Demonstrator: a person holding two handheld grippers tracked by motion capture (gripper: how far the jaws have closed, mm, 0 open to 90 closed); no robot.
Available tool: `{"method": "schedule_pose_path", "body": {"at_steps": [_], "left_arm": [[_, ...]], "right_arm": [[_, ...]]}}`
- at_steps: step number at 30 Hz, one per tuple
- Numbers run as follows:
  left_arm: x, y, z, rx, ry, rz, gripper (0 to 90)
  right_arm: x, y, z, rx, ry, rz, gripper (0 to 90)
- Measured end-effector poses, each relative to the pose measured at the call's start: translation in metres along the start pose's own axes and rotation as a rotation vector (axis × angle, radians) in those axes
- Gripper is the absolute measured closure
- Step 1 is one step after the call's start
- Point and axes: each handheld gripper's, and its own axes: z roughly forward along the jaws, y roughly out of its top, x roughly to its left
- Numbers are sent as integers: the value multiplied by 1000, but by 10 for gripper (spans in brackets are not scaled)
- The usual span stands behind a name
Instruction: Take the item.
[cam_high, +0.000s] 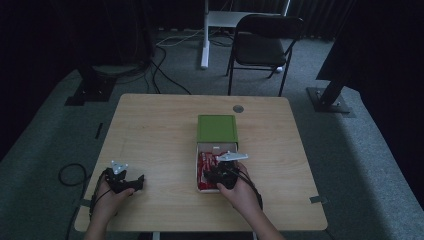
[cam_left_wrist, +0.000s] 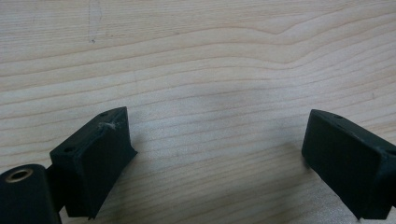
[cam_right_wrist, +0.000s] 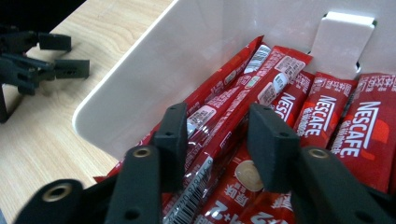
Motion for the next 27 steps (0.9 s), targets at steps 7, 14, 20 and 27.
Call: {"method": "schedule_pose_path", "body": {"at_steps": [7, 14, 20, 27], "left_arm": [[0, 0, 0, 0, 0, 0, 91], [0, 0, 0, 0, 0, 0, 91], [0, 0, 0, 0, 0, 0, 91], [0, 0, 0, 0, 0, 0, 91]], "right_arm": [[-3, 1, -3, 37, -11, 16, 811], [-6, 6, -17, 4, -9, 32, 836], [-3, 9, -31, -50, 7, 13, 838], [-1, 13, -49, -93, 53, 26, 840]]}}
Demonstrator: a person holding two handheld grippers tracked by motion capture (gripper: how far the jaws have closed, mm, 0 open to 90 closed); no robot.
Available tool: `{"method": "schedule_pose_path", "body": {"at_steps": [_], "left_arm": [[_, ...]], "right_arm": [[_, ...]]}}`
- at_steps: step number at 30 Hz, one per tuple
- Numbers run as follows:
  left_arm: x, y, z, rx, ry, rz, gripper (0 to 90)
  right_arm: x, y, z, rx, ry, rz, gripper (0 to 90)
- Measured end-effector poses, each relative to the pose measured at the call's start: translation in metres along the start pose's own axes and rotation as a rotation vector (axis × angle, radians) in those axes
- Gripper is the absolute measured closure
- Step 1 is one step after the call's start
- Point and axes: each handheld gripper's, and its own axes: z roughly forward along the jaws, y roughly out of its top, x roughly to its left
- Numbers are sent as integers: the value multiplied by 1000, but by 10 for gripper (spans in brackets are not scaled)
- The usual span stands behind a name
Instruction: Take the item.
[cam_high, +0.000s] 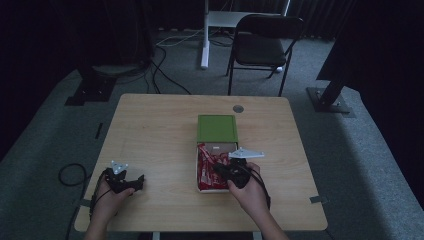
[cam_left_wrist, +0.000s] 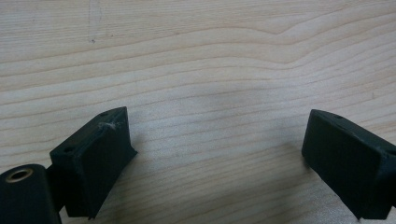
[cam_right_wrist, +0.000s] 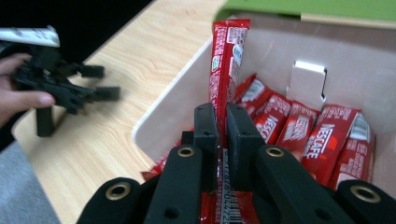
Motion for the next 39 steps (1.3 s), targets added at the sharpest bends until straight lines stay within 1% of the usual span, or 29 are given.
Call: {"method": "schedule_pose_path", "body": {"at_steps": [4, 5, 6, 8, 9, 14, 15, 17, 19, 20, 24, 26, 27, 28, 30, 32, 39], "left_arm": [[0, 0, 0, 0, 0, 0, 91], [0, 0, 0, 0, 0, 0, 91], [0, 0, 0, 0, 0, 0, 91], [0, 0, 0, 0, 0, 0, 91], [0, 0, 0, 1, 0, 0, 91], [0, 0, 0, 1, 0, 0, 90], [0, 0, 0, 1, 0, 1, 91], [0, 0, 0, 1, 0, 0, 91], [0, 0, 0, 1, 0, 1, 91], [0, 0, 0, 1, 0, 0, 91], [0, 0, 0, 1, 0, 0, 91], [0, 0, 0, 1, 0, 0, 91], [0, 0, 0, 1, 0, 0, 91], [0, 0, 0, 0, 0, 0, 91], [0, 0, 0, -1, 0, -1, 91], [0, 0, 0, -1, 0, -1, 91], [0, 0, 0, -2, 0, -2, 91]], "right_arm": [[3, 6, -9, -33, 12, -5, 839], [3, 9, -13, -50, 14, -6, 840], [3, 9, -13, -50, 14, -6, 840], [3, 12, -18, -68, 14, -6, 839], [2, 15, -22, -83, 11, -6, 840], [-2, 22, -28, -105, -1, -9, 840], [-5, 25, -31, -115, -11, -5, 840], [-6, 26, -33, -119, -17, -2, 840], [-11, 27, -36, -128, -37, -1, 839], [-11, 27, -36, -128, -37, -1, 839], [-19, 27, -41, -141, -57, 12, 839], [-23, 27, -44, -147, -66, 23, 839], [-28, 26, -47, -155, -78, 27, 839], [-28, 26, -47, -155, -78, 27, 839], [-33, 26, -50, -159, -89, 38, 839], [-38, 26, -54, -166, -108, 40, 839], [-58, 22, -69, -193, -152, 77, 839]]}}
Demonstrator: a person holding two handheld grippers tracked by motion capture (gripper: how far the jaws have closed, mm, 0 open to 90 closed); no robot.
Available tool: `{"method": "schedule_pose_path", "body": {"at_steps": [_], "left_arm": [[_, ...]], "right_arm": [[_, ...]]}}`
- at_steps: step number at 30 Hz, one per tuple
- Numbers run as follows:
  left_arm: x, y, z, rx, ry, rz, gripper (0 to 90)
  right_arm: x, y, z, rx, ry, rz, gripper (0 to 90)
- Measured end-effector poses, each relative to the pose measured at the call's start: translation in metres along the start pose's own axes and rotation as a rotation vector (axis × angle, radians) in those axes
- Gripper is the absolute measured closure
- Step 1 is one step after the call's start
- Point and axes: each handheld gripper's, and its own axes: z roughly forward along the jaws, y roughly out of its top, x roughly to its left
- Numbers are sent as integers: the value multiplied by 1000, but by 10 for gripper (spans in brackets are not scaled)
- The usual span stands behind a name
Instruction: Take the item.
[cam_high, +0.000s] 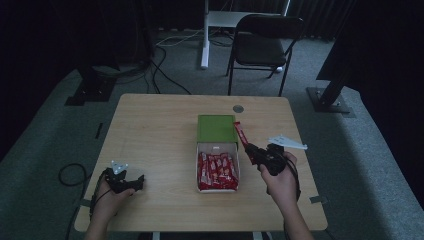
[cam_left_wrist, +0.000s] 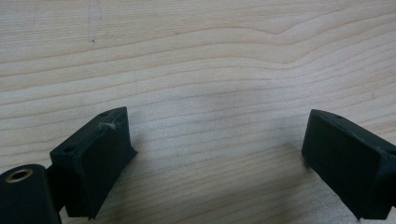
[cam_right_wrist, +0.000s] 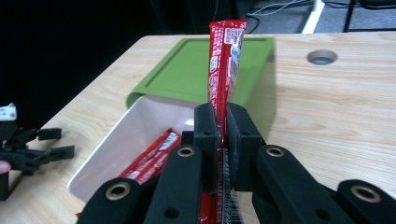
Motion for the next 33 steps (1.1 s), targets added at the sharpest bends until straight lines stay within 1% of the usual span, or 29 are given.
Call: {"method": "schedule_pose_path", "body": {"at_steps": [1, 2, 3, 4, 5, 6, 18, 24, 25, 26, 28, 30, 31, 32, 33], "left_arm": [[0, 0, 0, 1, 0, 2, 91], [0, 0, 0, 1, 0, 2, 91], [0, 0, 0, 1, 0, 1, 91], [0, 0, 0, 1, 0, 2, 91], [0, 0, 0, 1, 0, 2, 91], [0, 0, 0, 1, 0, 2, 91], [0, 0, 0, 1, 0, 2, 91], [0, 0, 0, 1, 0, 2, 91], [0, 0, 0, 1, 0, 2, 91], [0, 0, 0, 1, 0, 2, 91], [0, 0, 0, 1, 0, 2, 91], [0, 0, 0, 2, 0, 2, 91], [0, 0, 0, 1, 0, 2, 91], [0, 0, 0, 1, 0, 2, 91], [0, 0, 0, 1, 0, 2, 91]], "right_arm": [[-3, 0, -2, -6, -9, 1, 839], [-10, 0, -6, -11, -21, 12, 839], [-10, 0, -6, -11, -21, 12, 839], [-13, 0, -8, -15, -28, 18, 839], [-19, 0, -11, -22, -44, 25, 839], [-19, 0, -11, -22, -44, 25, 839], [-53, -8, -29, -56, -137, 55, 839], [-70, -16, -35, -75, -184, 64, 839], [-76, -20, -37, -77, -200, 70, 839], [-76, -20, -37, -77, -200, 70, 839], [-83, -24, -38, -81, -221, 76, 839], [-89, -28, -39, -79, -238, 83, 839], [-95, -33, -39, -72, -254, 89, 838], [-95, -33, -39, -72, -254, 89, 838], [-98, -35, -39, -71, -264, 91, 839]]}}
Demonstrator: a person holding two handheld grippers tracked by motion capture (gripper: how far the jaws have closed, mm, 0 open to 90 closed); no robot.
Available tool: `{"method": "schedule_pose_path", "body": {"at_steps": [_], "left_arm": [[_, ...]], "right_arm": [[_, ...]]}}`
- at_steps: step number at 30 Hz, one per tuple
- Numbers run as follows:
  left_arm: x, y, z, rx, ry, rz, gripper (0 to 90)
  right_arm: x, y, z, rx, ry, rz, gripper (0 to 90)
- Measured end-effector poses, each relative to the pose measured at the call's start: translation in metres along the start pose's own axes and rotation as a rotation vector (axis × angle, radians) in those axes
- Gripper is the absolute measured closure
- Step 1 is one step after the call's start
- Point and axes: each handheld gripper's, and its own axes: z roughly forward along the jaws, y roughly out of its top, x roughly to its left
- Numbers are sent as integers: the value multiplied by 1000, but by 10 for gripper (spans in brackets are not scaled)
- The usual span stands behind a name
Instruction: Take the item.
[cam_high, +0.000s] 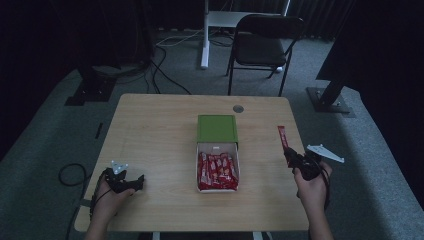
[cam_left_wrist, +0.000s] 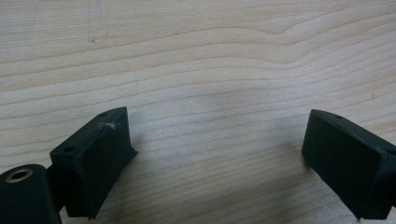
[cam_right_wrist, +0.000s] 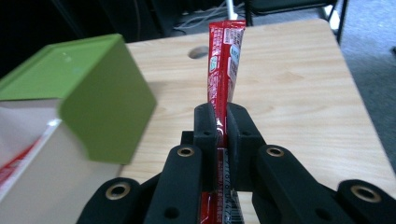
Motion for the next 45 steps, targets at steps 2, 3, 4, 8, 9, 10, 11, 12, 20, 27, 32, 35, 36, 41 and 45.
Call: {"method": "schedule_pose_path", "body": {"at_steps": [2, 3, 4, 8, 9, 10, 11, 12, 20, 27, 32, 35, 36, 41, 45], "left_arm": [[0, 0, 0, 0, 0, 0, 91], [0, 0, 0, 0, 0, 0, 91], [0, 0, 0, 0, 0, 0, 91], [0, 0, 0, -1, 0, -1, 91], [0, 0, 0, -1, 0, 0, 91], [0, 0, 0, -1, 0, -1, 91], [0, 0, 0, -1, 0, -1, 91], [0, 0, 0, -1, 0, -1, 91], [0, 0, 0, 1, 0, 1, 91], [0, 0, 0, -2, 0, -2, 91], [0, 0, 0, 0, 0, 0, 91], [0, 0, 0, 0, 0, 0, 91], [0, 0, 0, 0, 0, 0, 91], [0, 0, 0, 1, 0, 1, 91], [0, 0, 0, 0, 0, 0, 91]], "right_arm": [[-7, -4, 1, 13, -17, 10, 838], [-10, -6, 2, 20, -22, 19, 838], [-14, -9, 3, 23, -31, 22, 838], [-27, -19, 7, 40, -73, 35, 838], [-32, -23, 9, 48, -84, 40, 838], [-37, -26, 10, 54, -96, 47, 838], [-37, -26, 10, 54, -96, 47, 838], [-44, -30, 11, 58, -115, 56, 838], [-63, -45, 14, 98, -166, 90, 837], [-75, -55, 15, 134, -212, 110, 836], [-80, -60, 17, 164, -227, 117, 836], [-81, -63, 19, 180, -237, 119, 836], [-81, -64, 20, 185, -241, 120, 836], [-83, -67, 22, 214, -251, 123, 831], [-84, -67, 23, 230, -253, 131, 819]]}}
